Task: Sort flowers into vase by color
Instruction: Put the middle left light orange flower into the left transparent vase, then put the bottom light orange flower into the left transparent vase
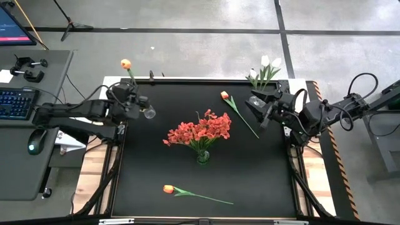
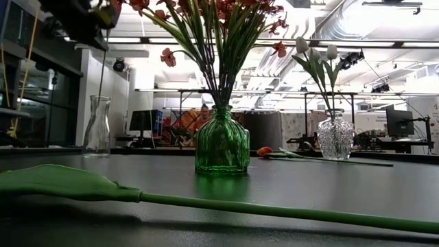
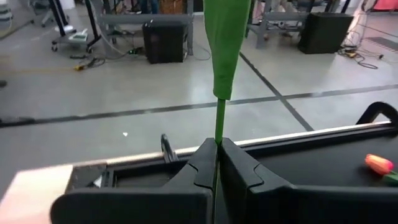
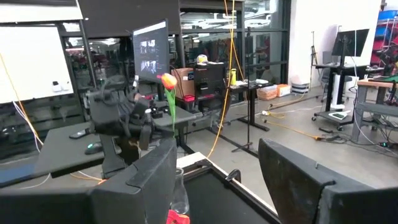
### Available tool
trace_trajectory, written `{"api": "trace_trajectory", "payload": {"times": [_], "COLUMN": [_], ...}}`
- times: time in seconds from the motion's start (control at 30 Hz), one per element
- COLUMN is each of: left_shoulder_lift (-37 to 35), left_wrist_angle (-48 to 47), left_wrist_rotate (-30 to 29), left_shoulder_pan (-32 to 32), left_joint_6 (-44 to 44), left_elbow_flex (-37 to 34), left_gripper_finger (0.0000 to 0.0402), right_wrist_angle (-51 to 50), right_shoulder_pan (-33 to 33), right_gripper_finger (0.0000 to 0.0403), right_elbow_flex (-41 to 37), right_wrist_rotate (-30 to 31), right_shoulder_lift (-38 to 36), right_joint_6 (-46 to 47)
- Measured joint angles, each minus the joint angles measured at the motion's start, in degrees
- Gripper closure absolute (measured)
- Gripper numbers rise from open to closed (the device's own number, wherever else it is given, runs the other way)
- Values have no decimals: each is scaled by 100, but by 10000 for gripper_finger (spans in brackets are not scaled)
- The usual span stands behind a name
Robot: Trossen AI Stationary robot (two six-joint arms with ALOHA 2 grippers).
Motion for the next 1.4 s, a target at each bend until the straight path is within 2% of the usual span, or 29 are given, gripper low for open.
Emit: {"api": "trace_trajectory", "payload": {"times": [0.13, 0.33, 0.47, 0.67, 0.83, 0.97, 1.3, 1.4], "left_shoulder_lift": [2, 2, -60, -395, -777, -1005, -1114, -1115], "left_wrist_angle": [29, 16, 16, -5, 13, 13, 53, 100], "left_wrist_rotate": [5, 404, 801, 1057, 1169, 1191, 1161, 1560], "left_shoulder_pan": [0, 1, 0, 0, 0, 0, 0, -12], "left_joint_6": [-531, -1006, -847, -762, -88, 629, 2052, 2186], "left_elbow_flex": [-365, -581, -581, -539, -166, 261, 1376, 1672], "left_gripper_finger": [402, 392, 355, 271, 212, 186, 181, 181], "right_wrist_angle": [-1, 2, 6, 24, 21, 21, 45, 108], "right_shoulder_pan": [0, 0, 0, 2, 0, 1, 1, 0], "right_gripper_finger": [187, 187, 187, 187, 187, 187, 187, 187], "right_elbow_flex": [0, 0, 0, 0, 0, 0, 0, 0], "right_wrist_rotate": [0, 0, -2, -43, -46, -46, -48, -67], "right_shoulder_lift": [0, 0, 0, 2, 2, 2, 3, 50], "right_joint_6": [114, 148, 149, 148, 140, 136, 158, 552]}}
